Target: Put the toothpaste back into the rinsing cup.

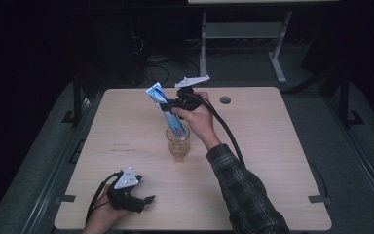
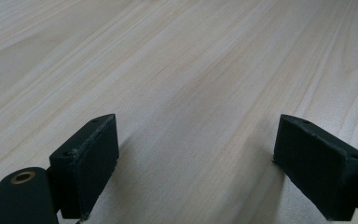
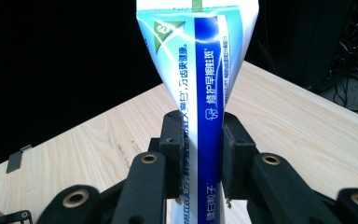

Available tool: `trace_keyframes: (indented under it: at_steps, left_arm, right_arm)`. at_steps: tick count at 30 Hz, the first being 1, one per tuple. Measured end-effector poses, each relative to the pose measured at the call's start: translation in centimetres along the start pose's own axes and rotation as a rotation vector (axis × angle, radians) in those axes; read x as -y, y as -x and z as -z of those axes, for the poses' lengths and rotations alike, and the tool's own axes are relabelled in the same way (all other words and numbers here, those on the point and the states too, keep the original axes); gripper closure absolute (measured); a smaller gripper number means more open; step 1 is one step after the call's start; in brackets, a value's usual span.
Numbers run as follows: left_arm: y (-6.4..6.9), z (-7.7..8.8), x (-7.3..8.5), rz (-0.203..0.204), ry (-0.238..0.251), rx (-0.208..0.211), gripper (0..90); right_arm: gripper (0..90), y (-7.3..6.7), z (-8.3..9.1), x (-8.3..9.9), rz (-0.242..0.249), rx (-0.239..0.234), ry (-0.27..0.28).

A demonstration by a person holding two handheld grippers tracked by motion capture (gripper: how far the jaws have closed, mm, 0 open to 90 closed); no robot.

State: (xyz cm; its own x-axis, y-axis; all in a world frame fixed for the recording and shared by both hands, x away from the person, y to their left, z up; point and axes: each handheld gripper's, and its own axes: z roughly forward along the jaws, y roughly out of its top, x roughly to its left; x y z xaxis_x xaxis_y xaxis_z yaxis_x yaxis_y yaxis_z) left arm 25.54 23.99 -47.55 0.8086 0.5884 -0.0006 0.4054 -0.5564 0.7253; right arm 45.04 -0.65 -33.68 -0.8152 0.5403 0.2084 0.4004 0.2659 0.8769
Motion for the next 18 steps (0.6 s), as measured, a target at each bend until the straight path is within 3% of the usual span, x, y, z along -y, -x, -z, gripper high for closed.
trace_keyframes:
  at_steps: [18]
  left_arm:
    - [0.0,0.0,0.0,0.000,-0.002,0.000,13.3]
  right_arm:
    - [73.5,0.4,0.0,2.1,-0.007,-0.010,-0.021]
